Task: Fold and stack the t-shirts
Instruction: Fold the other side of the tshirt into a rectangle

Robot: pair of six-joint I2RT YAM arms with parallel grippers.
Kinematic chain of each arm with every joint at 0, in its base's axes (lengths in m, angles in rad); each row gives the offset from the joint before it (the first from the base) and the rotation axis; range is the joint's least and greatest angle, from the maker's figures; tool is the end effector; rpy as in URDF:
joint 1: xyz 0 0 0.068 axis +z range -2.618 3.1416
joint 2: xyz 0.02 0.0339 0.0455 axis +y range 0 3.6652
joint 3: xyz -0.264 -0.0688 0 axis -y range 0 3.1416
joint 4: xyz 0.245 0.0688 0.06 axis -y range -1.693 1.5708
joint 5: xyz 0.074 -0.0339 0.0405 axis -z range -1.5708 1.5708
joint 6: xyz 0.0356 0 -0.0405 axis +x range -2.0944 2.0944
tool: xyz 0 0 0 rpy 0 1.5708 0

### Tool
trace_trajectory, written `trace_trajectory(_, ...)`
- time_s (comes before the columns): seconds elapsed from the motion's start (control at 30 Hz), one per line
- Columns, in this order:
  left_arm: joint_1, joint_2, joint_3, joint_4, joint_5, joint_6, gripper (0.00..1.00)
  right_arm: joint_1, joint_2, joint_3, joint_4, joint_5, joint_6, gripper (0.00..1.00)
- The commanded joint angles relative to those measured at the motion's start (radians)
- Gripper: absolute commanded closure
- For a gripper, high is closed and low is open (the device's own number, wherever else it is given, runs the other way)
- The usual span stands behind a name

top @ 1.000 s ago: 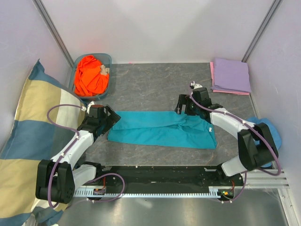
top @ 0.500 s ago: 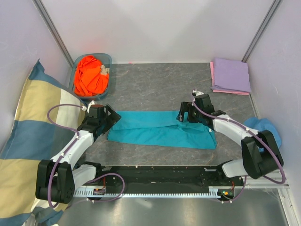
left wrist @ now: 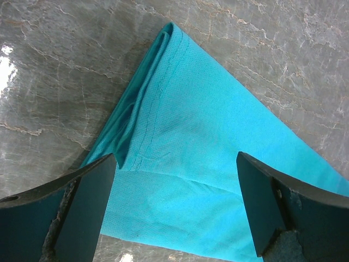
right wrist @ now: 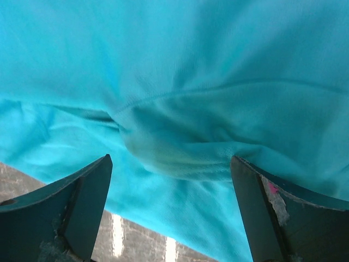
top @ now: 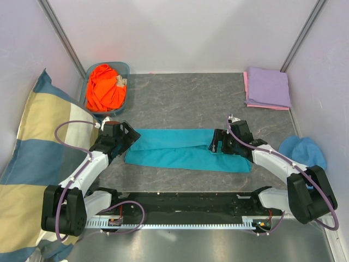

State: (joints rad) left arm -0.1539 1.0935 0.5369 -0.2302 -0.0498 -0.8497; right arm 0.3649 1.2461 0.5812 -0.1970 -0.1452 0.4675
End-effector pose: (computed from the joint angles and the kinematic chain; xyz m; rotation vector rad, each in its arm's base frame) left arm 0.2135 -0.0313 0.1919 -0.8407 2.2457 -0.4244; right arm 0.2193 0.0893 0.1769 0.0609 2.4966 0.5396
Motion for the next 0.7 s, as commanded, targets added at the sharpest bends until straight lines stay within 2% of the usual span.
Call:
trace_trajectory(0.0, -0.001, 0.005, 0.005, 0.026, 0.002, 0.032, 0.0, 0.003, -0.074, -0.044, -0.004, -0.034, 0.039, 0.02)
trace_trajectory(0.3, -0.001, 0.003, 0.003, 0.026, 0.002, 0.034, 0.0, 0.005, -0.238, -0.075, -0.077, -0.099, 0.108, 0.02)
trace_trajectory(0.43, -0.001, 0.005, 0.006, 0.026, 0.002, 0.032, 0.0, 0.005, -0.341, -0.044, -0.151, -0.07, 0.118, 0.02)
trace_trajectory(0.67, -0.001, 0.008, 0.009, 0.029, 0.007, 0.034, 0.0, 0.005, -0.402, 0.063, -0.344, 0.252, 0.131, 0.02)
